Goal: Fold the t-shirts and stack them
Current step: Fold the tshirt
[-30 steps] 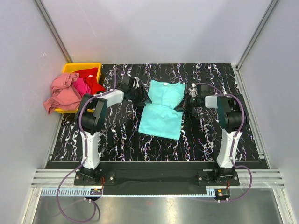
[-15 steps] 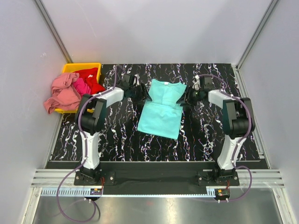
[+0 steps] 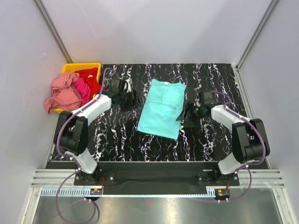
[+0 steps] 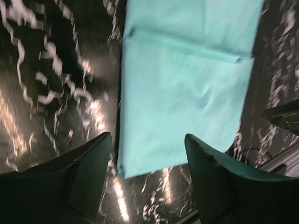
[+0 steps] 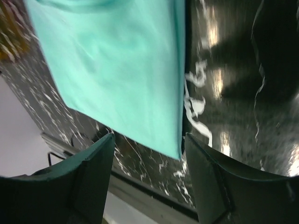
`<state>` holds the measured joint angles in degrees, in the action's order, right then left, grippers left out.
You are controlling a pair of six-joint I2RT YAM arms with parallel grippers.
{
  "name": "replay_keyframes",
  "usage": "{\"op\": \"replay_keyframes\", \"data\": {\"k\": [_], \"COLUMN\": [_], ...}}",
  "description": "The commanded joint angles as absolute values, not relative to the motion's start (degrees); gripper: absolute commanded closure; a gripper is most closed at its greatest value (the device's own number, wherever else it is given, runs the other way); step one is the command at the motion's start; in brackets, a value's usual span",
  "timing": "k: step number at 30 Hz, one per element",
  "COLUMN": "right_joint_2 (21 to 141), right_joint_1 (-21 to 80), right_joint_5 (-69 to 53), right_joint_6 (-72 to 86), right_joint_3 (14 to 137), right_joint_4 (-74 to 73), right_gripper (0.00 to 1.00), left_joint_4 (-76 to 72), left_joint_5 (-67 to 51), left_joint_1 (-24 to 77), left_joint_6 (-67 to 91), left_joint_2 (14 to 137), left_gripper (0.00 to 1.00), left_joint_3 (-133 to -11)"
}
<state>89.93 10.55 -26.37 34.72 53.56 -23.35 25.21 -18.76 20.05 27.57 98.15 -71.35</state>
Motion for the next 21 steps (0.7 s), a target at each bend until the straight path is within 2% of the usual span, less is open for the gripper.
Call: {"op": "replay_keyframes", "data": {"k": [1, 8, 14, 21], "right_joint_2": [87.8, 83.07, 83.5, 84.37], "right_joint_1": [15.36, 17.05, 18.1, 19.6], "right_joint_5": [-23.03, -19.16, -22.06, -21.27], "right_joint_6": [40.07, 43.42, 43.59, 44.47], "right_joint_3": [48.97, 40.53, 37.53, 36.39], "right_joint_4": [-24.61, -22.07, -17.14, -15.65], "right_gripper": [0.31, 0.37, 0.46, 0.49], "left_joint_4": [26.46, 22.77, 21.53, 21.71], "left_joint_5": [-19.51, -22.85, -23.65, -20.92], "left_joint_1": [19.78, 20.21, 21.71, 23.55], "left_joint_6": [25.75, 28.04, 28.12, 28.03], "left_joint_2": [95.98, 94.66, 96.76, 98.09], "left_gripper": [0.31, 0.35, 0.4, 0.47], "left_joint_3": [-64.44, -56.0, -54.06, -53.7]}}
